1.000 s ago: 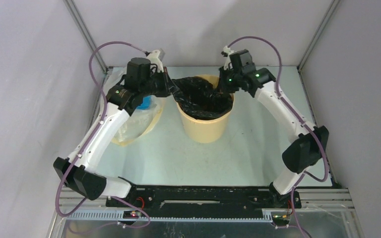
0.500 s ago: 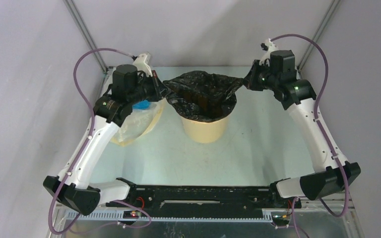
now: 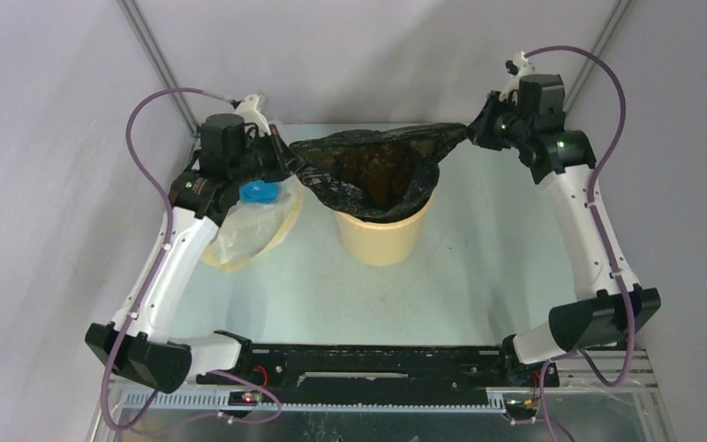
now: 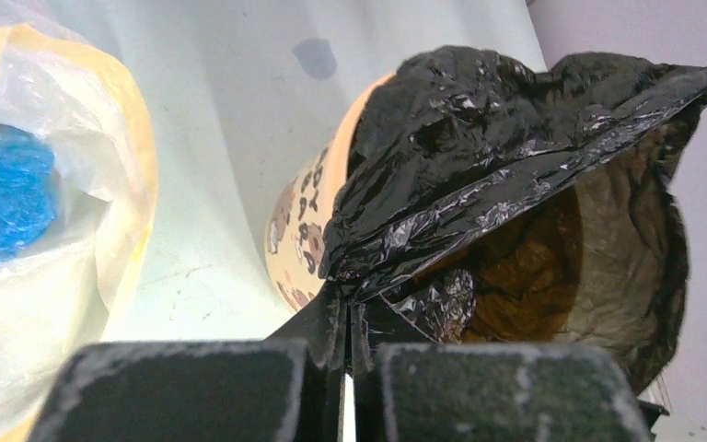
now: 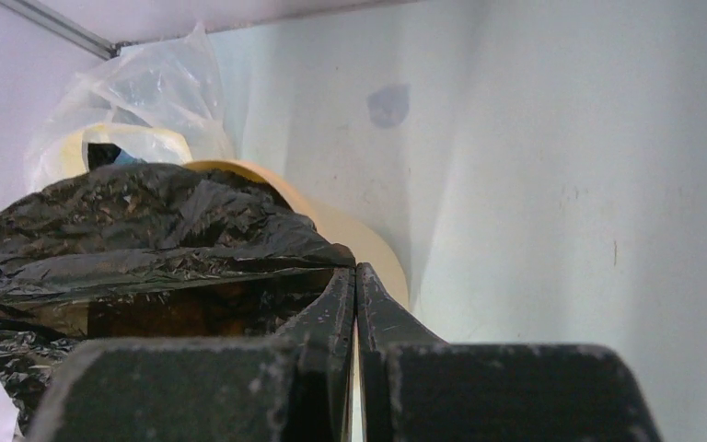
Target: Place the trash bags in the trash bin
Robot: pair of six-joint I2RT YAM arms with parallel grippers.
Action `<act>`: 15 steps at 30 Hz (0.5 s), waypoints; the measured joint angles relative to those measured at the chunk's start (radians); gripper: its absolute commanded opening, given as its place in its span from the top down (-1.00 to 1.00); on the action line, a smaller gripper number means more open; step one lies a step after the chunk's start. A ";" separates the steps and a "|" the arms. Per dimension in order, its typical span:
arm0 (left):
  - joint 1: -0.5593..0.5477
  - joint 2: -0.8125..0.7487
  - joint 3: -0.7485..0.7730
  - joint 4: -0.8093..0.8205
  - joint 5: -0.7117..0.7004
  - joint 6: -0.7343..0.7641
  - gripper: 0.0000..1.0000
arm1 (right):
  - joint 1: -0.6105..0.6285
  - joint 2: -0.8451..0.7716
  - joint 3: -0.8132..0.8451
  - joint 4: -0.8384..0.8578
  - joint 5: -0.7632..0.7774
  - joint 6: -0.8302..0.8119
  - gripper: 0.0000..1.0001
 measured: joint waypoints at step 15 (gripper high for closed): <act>0.057 0.172 0.023 0.033 0.025 -0.027 1.00 | 0.007 0.257 0.209 -0.066 0.043 -0.067 0.13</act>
